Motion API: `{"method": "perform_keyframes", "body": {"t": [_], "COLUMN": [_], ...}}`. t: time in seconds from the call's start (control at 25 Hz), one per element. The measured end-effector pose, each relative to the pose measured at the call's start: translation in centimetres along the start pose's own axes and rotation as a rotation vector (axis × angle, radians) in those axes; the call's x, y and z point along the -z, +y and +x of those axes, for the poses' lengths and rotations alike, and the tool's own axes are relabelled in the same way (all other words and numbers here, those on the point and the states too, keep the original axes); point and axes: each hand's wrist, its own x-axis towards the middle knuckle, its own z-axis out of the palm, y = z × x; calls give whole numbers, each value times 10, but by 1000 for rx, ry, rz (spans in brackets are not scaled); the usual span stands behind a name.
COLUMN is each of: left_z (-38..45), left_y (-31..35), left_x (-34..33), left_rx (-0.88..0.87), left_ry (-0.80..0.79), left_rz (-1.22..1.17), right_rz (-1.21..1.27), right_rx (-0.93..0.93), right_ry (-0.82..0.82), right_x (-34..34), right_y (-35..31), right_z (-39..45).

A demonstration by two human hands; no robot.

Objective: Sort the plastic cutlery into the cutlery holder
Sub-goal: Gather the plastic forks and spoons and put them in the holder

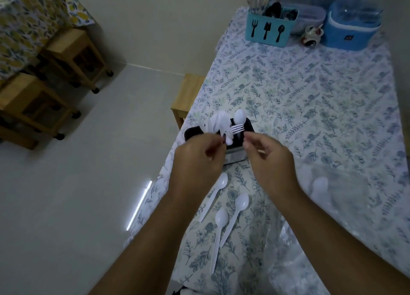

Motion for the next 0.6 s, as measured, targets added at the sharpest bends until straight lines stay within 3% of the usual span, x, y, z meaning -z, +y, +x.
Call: {"method": "perform_keyframes", "body": {"t": [0.24, 0.4, 0.52, 0.6], "left_z": [-78, -94, -104, -118], "left_y": [-100, -102, -88, -87], "left_x": [-56, -58, -54, -56], "left_rx": [520, 538, 477, 420], "left_ry": [-308, -338, -608, -558], "left_rz": [281, 125, -37, 24], "right_rz": [41, 58, 268, 426], "right_rx": [-337, -503, -627, -730], "right_ry": [-182, -254, -217, -165], "right_x": [-12, -17, -20, -21], "right_y": [61, 80, 77, 75], "right_z": [-69, -92, -95, -94]}}
